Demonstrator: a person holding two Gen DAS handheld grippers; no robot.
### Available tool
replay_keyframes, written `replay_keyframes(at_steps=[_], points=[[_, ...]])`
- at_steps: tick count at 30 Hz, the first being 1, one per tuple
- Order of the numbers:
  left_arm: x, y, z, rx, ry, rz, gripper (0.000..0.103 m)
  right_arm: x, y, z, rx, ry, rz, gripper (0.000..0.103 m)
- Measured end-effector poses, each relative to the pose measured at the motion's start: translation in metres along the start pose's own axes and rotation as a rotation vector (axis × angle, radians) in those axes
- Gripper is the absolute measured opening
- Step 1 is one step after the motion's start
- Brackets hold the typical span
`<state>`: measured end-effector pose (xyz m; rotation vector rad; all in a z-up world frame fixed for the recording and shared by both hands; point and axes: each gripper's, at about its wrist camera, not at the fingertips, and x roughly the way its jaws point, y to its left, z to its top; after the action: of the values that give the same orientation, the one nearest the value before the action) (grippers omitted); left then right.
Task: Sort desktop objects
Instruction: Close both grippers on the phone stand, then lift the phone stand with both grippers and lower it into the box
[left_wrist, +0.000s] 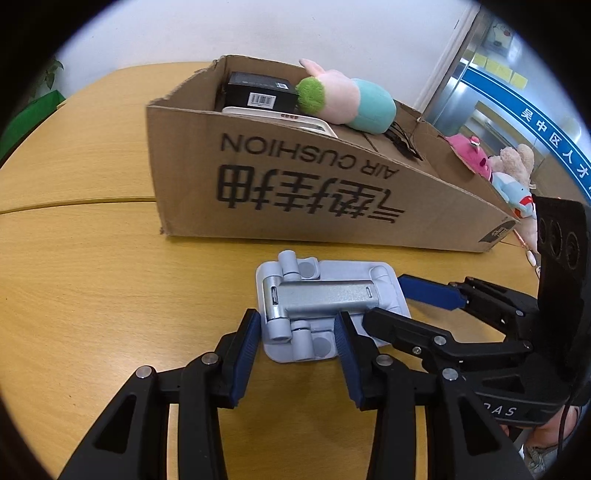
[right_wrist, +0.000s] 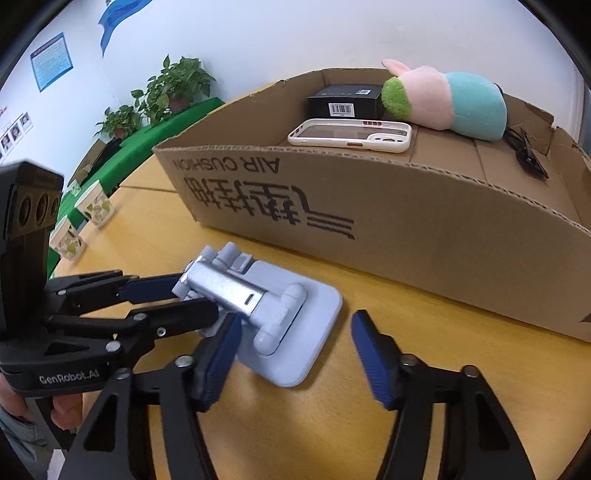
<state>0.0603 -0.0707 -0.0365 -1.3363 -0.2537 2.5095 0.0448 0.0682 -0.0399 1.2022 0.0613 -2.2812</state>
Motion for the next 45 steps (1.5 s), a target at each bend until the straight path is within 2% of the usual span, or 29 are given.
replay_keyframes(at_steps=[6, 11, 15, 18, 22, 28, 36, 41, 45], points=[[0.001, -0.017, -0.006, 0.011, 0.004, 0.016, 0.041, -0.013, -0.012, -0.015, 0.036, -0.024, 0.013, 0.049], [0.001, -0.024, -0.010, 0.010, 0.005, 0.015, 0.040, -0.024, -0.020, -0.025, 0.068, -0.032, 0.035, 0.039], [-0.001, -0.035, -0.015, 0.025, -0.004, 0.035, 0.040, -0.031, -0.026, -0.032, 0.095, -0.036, 0.044, 0.039], [-0.008, -0.041, -0.012, 0.032, -0.026, 0.033, 0.040, -0.037, -0.029, -0.034, 0.108, -0.048, 0.051, 0.039], [-0.027, -0.053, -0.003, 0.053, -0.084, 0.031, 0.041, -0.058, -0.029, -0.030, 0.106, -0.113, 0.053, 0.037], [-0.062, -0.075, 0.019, 0.107, -0.208, 0.029, 0.041, -0.106, -0.021, -0.010, 0.070, -0.243, 0.022, 0.037], [-0.088, -0.101, 0.072, 0.202, -0.354, 0.015, 0.041, -0.155, -0.024, 0.032, 0.032, -0.397, -0.040, 0.037], [-0.086, -0.096, 0.097, 0.200, -0.383, 0.022, 0.041, -0.161, -0.029, 0.064, 0.008, -0.433, -0.062, 0.037], [-0.077, -0.078, 0.114, 0.174, -0.361, 0.053, 0.041, -0.144, -0.031, 0.090, 0.001, -0.414, -0.036, 0.037]])
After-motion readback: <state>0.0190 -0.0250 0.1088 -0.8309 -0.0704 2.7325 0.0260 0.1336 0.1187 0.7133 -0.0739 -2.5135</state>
